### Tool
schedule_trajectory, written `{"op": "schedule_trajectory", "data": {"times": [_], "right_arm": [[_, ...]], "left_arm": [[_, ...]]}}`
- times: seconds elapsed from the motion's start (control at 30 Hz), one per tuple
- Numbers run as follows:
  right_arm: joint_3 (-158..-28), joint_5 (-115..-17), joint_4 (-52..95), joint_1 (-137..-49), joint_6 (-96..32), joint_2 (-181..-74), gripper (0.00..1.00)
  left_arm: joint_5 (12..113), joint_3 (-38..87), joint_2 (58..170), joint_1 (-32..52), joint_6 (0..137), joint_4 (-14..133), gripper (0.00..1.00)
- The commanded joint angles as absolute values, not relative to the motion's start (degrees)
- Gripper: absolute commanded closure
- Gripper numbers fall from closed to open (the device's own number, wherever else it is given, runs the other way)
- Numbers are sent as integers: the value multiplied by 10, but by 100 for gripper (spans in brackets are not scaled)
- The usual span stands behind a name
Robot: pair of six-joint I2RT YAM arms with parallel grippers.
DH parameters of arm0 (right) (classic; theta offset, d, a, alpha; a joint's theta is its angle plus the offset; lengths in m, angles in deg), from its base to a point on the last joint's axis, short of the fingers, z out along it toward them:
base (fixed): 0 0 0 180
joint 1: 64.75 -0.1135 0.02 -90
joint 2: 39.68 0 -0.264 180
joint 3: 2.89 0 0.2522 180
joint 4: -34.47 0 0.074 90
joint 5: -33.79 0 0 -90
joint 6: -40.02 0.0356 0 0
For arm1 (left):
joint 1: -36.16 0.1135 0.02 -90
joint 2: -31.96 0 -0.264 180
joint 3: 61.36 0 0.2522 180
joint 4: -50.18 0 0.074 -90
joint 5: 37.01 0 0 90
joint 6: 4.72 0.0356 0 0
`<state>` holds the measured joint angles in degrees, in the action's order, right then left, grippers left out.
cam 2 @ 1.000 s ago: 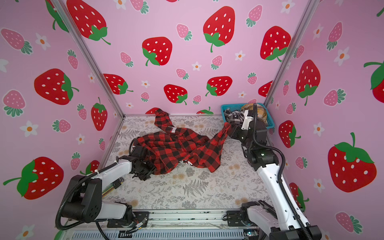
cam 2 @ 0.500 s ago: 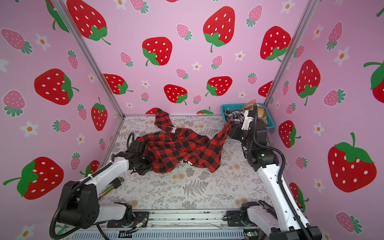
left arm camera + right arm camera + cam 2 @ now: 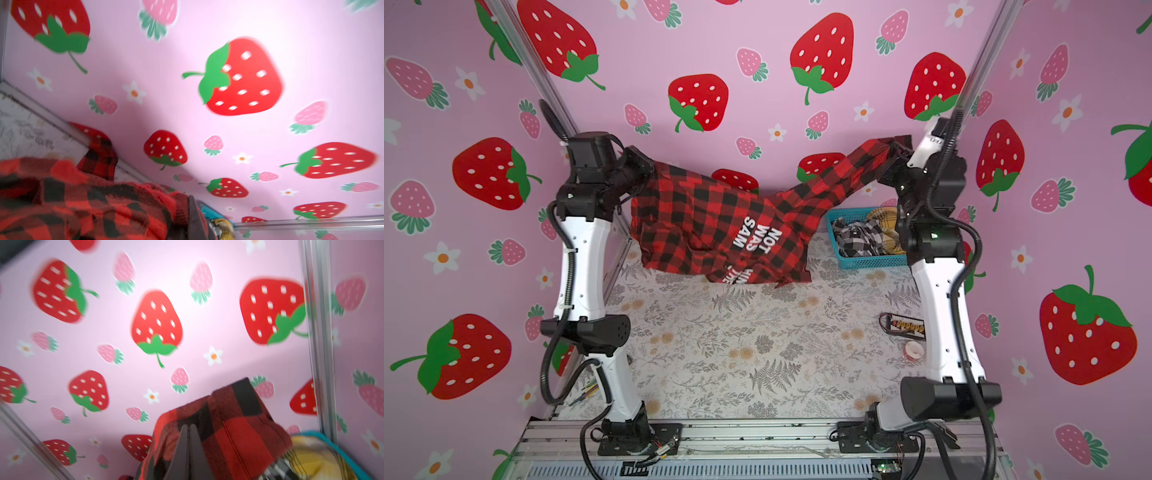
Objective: Fold and stack the long sleeve shirts
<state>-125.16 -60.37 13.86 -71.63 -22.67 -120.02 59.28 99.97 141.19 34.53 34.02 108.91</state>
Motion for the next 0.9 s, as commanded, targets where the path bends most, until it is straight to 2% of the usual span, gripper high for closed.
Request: {"op": "schedule_trajectory", "data": {"times": [0.0,0.1,0.27,0.3,0.33,0.4,0.5,0.57,0.63,0.77,0.87], "right_arm": [[-1178,-656,230,-718,-247,-1094,100],[-1053,-674,218,-722,-247,-1019,100],[-818,-696,162,-727,-224,-883,100],[-760,-702,153,-732,-212,-852,100],[-715,-705,145,-737,-205,-826,100],[-644,-694,110,-743,-195,-775,100],[-595,-692,53,-744,-195,-722,100],[-572,-706,26,-744,-194,-714,100],[-549,-714,20,-745,-187,-717,100],[-504,-729,20,-746,-171,-711,100],[-500,-729,7,-746,-171,-716,100]], "left_arm": [[599,778,1225,352,335,993,100],[605,516,1081,377,325,944,100],[684,205,998,396,339,973,100],[722,159,1006,402,343,967,82],[765,126,1018,407,355,962,70],[787,78,1028,402,389,991,59],[726,-30,958,390,396,1031,35],[714,-92,907,402,383,1052,15],[706,-128,875,406,370,1071,1],[718,-160,881,419,351,1044,0],[786,-158,939,429,332,942,8]]}}
